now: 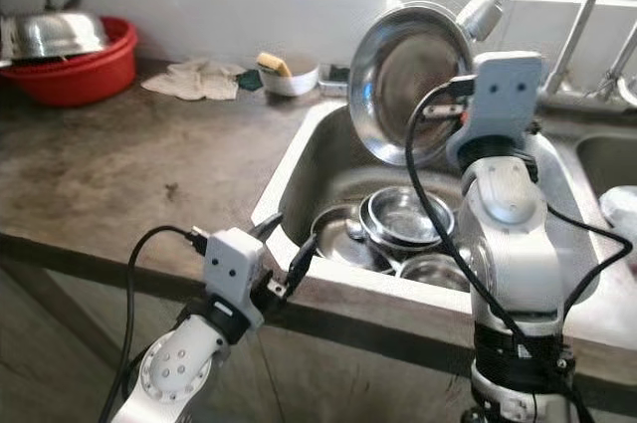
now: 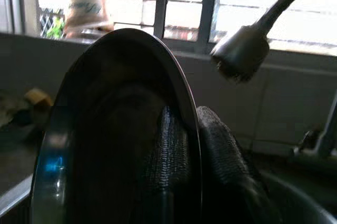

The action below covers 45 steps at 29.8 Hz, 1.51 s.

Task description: Kitchen organization

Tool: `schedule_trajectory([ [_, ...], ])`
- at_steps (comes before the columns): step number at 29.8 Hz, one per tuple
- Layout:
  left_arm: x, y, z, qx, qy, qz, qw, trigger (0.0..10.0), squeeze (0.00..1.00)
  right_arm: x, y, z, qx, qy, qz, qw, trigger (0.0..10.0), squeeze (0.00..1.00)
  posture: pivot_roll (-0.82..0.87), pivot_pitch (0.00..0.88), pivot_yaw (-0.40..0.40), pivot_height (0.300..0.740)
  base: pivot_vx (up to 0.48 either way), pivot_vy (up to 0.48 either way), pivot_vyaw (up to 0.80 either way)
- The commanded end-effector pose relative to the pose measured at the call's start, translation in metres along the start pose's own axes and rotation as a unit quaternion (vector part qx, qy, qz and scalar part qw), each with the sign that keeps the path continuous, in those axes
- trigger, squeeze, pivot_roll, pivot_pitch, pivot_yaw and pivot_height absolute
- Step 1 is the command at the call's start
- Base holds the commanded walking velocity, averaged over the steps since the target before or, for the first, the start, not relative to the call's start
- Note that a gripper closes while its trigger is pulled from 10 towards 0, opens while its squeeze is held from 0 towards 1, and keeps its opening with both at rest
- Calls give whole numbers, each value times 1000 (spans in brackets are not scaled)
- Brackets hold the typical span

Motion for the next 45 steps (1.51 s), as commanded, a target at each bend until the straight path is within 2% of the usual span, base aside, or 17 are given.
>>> schedule_trajectory([
  [1, -2, 2, 0, -5, -3, 4, 1000, 10000, 0, 5, -8, -1, -7, 18, -6, 1000, 10000, 0, 139, 73, -11, 740, 0, 0, 0],
  [2, -2, 2, 0, -5, -3, 4, 1000, 10000, 0, 7, -10, 0, -11, 22, -9, 1000, 10000, 0, 139, 73, -11, 740, 0, 0, 0],
  [7, -3, 1, 2, 3, 1, -4, 1000, 10000, 0, 26, -24, -17, -30, 112, -6, 993, 10000, 0, 139, 89, -15, 740, 0, 0, 0],
  [10, -4, 0, 3, 3, 1, -5, 1000, 10000, 0, 35, -23, -25, -39, 140, 12, 989, 10000, 0, 143, 102, -16, 740, 0, 0, 0],
  [13, -4, -2, 4, 3, 2, -7, 1000, 10000, 0, 44, -20, -35, -27, 158, 19, 987, 10000, 0, 144, 109, -16, 740, 0, 0, 0],
  [19, -9, -5, 8, 1, 7, -7, 1000, 10000, 0, 56, -5, -64, 23, 215, 44, 975, 10000, 0, 168, 150, -22, 740, 0, 0, 0],
  [21, -14, -4, 7, -2, 16, -2, 1000, 10000, 0, 54, 9, -83, 49, 257, 72, 962, 10000, 0, 179, 175, -25, 740, 0, 0, 0],
  [25, -19, -4, 7, -5, 21, 0, 1000, 10000, 0, 48, 17, -103, 43, 299, 86, 950, 10000, 0, 184, 193, -27, 740, 0, 0, 0],
  [29, -21, -6, 8, -9, 26, -1, 1000, 10000, 0, 46, 21, -109, 51, 311, 97, 944, 10000, 0, 183, 207, -26, 740, 0, 0, 0],
  [30, -22, -7, 8, -11, 29, -2, 1000, 10000, 0, 45, 24, -113, 51, 322, 108, 939, 10000, 310, 180, 209, -28, 740, 0, 0, 0],
  [31, -22, -7, 8, -12, 30, -2, 999, 10000, 0, 45, 24, -114, 52, 327, 110, 937, 10000, 310, 181, 210, -29, 740, 0, 0, 0],
  [32, -22, -7, 8, -13, 30, -2, 999, 10000, 0, 44, 25, -117, 47, 332, 115, 935, 10000, 961, 181, 210, -29, 740, 0, 0, 0],
  [33, -22, -7, 8, -14, 31, -2, 999, 10000, 0, 43, 25, -118, 44, 334, 117, 934, 10000, 1000, 181, 210, -29, 740, 0, 0, 0],
  [43, -21, -6, 8, -13, 32, 3, 999, 10000, 0, 43, 22, -121, 38, 328, 112, 937, 10000, 1000, 184, 208, -30, 740, 0, 0, 0],
  [45, -21, -5, 8, -13, 32, 4, 999, 10000, 0, 47, 22, -113, 46, 301, 104, 947, 10000, 1000, 182, 202, -31, 740, 0, 0, 0],
])
Point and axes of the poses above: a point about 5 cm out from each wrist's last joint towards the gripper, its own x axis pointing out of the wrist towards the gripper, its own z axis along the axis of the wrist's last joint, y = z × x, the point moved 3 cm from there along x, pointing out of the wrist towards the gripper, and after that the axes turned 15 degrees about x, right-handed, at the moved point
